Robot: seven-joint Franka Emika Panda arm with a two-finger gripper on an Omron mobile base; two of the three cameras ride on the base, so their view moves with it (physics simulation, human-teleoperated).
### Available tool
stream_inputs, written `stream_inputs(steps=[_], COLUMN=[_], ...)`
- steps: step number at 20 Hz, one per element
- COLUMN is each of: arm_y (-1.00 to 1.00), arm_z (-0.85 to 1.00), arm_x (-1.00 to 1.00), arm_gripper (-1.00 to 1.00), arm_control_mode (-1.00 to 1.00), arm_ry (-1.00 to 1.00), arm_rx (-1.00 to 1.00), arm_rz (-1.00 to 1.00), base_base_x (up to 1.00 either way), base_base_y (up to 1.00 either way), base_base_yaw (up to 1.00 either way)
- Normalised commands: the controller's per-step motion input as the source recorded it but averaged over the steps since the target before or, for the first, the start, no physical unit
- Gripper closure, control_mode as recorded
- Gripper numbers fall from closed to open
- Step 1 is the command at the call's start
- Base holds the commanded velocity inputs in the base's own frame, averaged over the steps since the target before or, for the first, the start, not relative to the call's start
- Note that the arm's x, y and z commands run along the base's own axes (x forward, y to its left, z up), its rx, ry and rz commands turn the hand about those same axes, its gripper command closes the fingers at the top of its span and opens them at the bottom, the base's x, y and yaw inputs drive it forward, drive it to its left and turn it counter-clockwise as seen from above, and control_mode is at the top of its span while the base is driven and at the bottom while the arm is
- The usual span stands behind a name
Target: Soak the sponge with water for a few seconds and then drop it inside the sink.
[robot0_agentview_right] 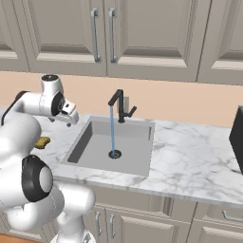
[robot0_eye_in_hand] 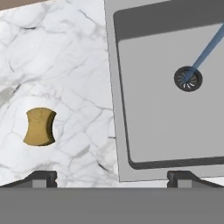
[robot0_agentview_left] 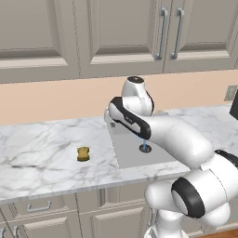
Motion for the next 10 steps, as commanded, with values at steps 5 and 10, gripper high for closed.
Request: stream_inputs(steps=[5, 10], arm_y=[0.36, 0.48], arm_z=[-0.30, -0.27], arm_x=[0.02, 0.07], arm_gripper=[-1.00, -1.00], arm_control_mode=[-1.00, -1.00], arm_ry=[0.00, 0.00], arm_rx=[0.00, 0.00], arm_rz=[0.00, 0.00], base_base_x=[0.00, 0.00], base_base_y=[0.00, 0.00], base_base_yaw=[0.00, 0.00])
